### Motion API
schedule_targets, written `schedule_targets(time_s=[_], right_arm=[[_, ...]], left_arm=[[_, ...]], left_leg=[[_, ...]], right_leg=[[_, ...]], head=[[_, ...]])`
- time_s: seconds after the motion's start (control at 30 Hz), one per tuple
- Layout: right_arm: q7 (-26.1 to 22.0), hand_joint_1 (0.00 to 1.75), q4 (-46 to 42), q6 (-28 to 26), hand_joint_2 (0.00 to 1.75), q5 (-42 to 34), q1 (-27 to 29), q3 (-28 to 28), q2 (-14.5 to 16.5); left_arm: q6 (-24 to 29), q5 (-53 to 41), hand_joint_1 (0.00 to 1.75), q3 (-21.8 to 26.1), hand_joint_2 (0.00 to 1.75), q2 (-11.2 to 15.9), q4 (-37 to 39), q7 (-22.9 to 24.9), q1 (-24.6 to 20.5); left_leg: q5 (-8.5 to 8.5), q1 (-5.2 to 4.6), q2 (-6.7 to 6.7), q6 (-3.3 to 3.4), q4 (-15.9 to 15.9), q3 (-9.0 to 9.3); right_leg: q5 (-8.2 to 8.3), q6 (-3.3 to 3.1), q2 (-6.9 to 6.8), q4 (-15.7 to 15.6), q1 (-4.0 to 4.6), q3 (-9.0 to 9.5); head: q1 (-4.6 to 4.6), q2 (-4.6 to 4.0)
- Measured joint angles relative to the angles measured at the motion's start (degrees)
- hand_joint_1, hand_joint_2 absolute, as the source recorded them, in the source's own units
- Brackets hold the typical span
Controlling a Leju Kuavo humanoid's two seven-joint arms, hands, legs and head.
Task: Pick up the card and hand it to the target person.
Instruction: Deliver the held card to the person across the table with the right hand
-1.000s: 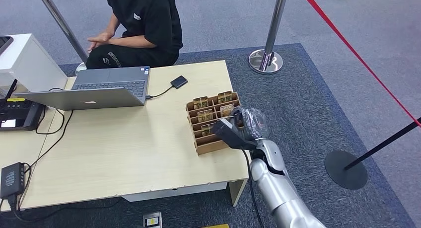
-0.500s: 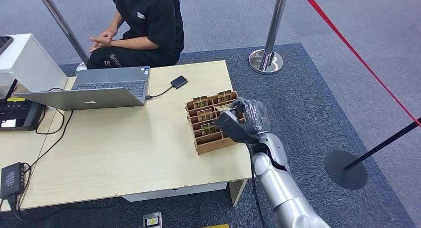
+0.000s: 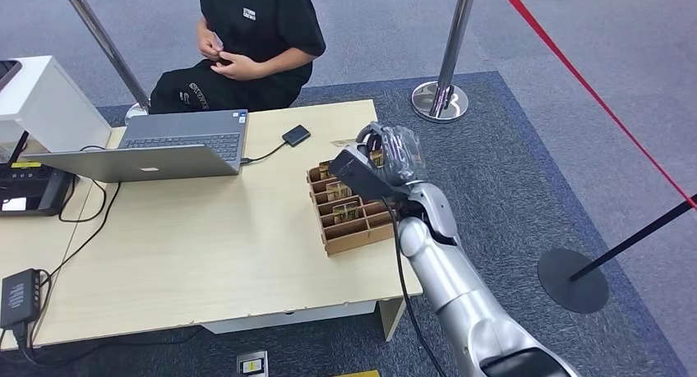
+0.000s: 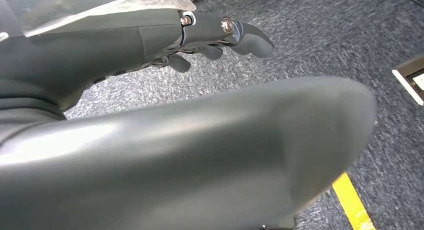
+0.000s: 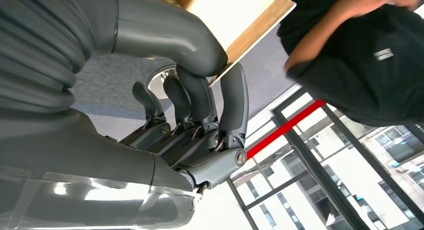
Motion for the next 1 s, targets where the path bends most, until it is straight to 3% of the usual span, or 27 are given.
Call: schedule_targets(time_s=[0.37, 0.77, 0.83, 0.9, 0.97, 1.0], right_arm=[[1.4, 1.47, 10.2, -1.4, 1.75, 0.5, -8.2, 0.7, 5.1], [4.3, 1.34, 13.9, -2.7, 1.75, 3.5, -9.8, 1.7, 7.3], [5.2, 0.96, 14.4, -3.0, 1.75, 4.4, -9.9, 1.9, 7.3], [5.8, 0.36, 14.8, -3.0, 1.75, 5.0, -9.9, 2.2, 7.3], [6.4, 0.06, 15.2, -3.0, 1.75, 5.5, -9.9, 2.4, 7.3], [6.7, 0.0, 15.4, -3.0, 1.31, 5.9, -9.9, 2.5, 7.3]], left_arm=[[0.8, -0.4, 0.0, -0.6, 0.0, 0.0, 0.1, 1.2, 0.0], [1.0, -1.1, 0.0, -0.6, 0.0, 0.0, 0.1, 1.9, 0.0], [1.0, -1.3, 0.0, -0.8, 0.0, 0.0, 0.1, 1.9, 0.0], [1.0, -1.4, 0.0, -0.9, 0.0, 0.0, 0.1, 1.9, 0.0], [1.0, -1.6, 0.0, -0.9, 0.0, 0.0, 0.1, 1.9, 0.0], [1.0, -1.6, 0.0, -0.9, 0.0, 0.0, 0.1, 2.0, 0.0]], left_leg=[[0.02, 0.0, 0.0, -0.03, 0.0, -0.03], [0.02, 0.0, -0.01, -0.04, 0.0, -0.04], [0.02, 0.0, -0.01, -0.04, 0.0, -0.04], [0.02, 0.0, -0.01, -0.04, 0.0, -0.04], [0.02, 0.0, -0.01, -0.04, 0.0, -0.04], [0.02, 0.0, -0.01, -0.04, 0.0, -0.04]], right_leg=[[0.01, -0.01, 0.0, 0.0, 0.0, -0.02], [0.01, -0.01, 0.0, 0.0, 0.0, -0.04], [0.01, -0.01, 0.0, 0.0, 0.0, -0.04], [0.01, -0.01, 0.0, 0.0, 0.0, -0.04], [0.01, -0.01, 0.0, 0.0, 0.0, -0.04], [0.01, -0.01, 0.0, 0.0, 0.0, -0.04]], head=[[0.0, 0.0], [-0.01, 0.0], [-0.01, 0.0], [-0.01, 0.0], [0.0, 0.0], [0.0, 0.0]])
